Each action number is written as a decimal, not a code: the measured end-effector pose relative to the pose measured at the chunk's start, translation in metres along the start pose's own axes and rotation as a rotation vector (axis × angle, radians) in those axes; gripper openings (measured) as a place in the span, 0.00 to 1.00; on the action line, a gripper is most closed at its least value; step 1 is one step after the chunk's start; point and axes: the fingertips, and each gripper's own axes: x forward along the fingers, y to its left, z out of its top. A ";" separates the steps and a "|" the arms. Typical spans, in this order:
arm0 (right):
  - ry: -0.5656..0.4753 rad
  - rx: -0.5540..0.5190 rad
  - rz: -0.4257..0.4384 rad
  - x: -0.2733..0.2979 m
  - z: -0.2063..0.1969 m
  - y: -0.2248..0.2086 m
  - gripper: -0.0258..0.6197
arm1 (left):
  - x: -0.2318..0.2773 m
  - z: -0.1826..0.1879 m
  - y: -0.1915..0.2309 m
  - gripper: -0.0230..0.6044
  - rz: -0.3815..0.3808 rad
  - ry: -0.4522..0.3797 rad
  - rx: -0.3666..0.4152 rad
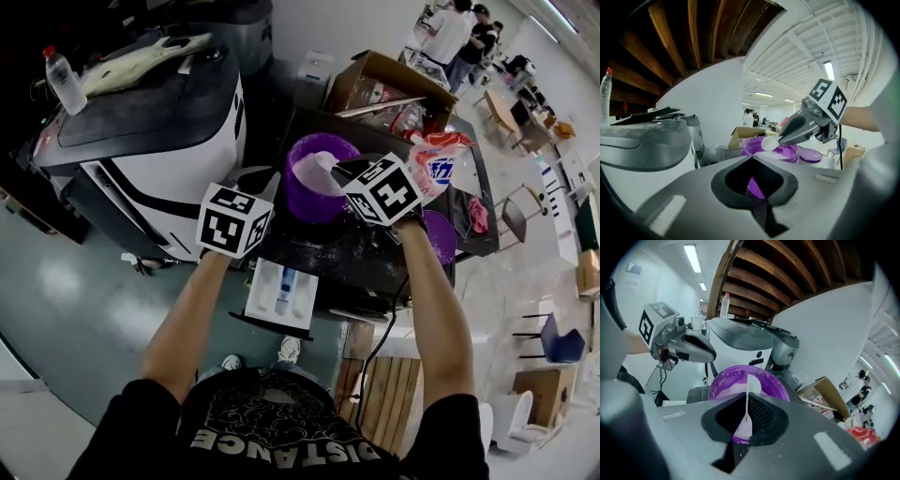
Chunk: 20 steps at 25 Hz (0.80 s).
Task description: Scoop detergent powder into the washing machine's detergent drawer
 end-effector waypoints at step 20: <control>0.275 -0.202 0.219 0.047 0.003 0.004 0.10 | 0.013 -0.004 0.002 0.04 0.103 0.006 -0.034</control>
